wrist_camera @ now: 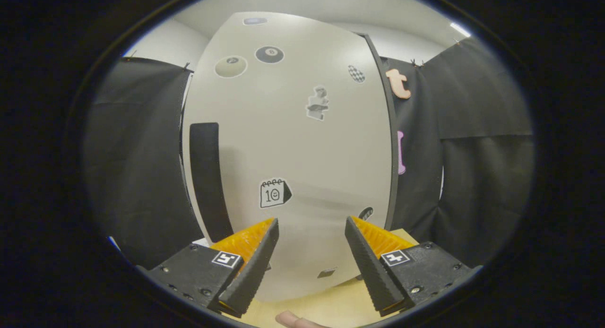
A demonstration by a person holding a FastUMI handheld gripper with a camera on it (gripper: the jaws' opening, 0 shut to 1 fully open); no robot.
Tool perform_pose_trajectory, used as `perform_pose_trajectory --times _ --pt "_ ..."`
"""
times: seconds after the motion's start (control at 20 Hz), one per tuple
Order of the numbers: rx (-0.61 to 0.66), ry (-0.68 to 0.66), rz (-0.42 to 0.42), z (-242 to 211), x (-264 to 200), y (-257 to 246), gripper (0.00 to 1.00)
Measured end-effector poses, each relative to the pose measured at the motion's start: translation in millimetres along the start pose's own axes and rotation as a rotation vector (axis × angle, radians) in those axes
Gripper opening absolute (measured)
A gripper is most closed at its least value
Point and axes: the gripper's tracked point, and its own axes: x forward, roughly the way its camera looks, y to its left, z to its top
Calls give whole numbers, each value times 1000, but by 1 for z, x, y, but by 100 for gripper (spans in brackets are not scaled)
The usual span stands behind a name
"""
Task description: Open the shoe cabinet door, grab the shoes and put them into the shoe cabinet, then close the shoe cabinet door.
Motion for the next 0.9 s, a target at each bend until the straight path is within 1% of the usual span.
perform_pose_trajectory --times 0.15,0.45,0.55,0.65,0.8,0.9 --pt "-4 -12 -4 -7 -26 -8 93" --pt "48 -61 -19 -23 -81 -18 94" --pt "38 -38 -23 -35 -104 -19 95" --pt "21 -75 -27 -35 -126 -18 95" --pt "-25 -84 4 -47 -152 -5 97" --pt "-22 -77 -10 -59 -168 -4 97"
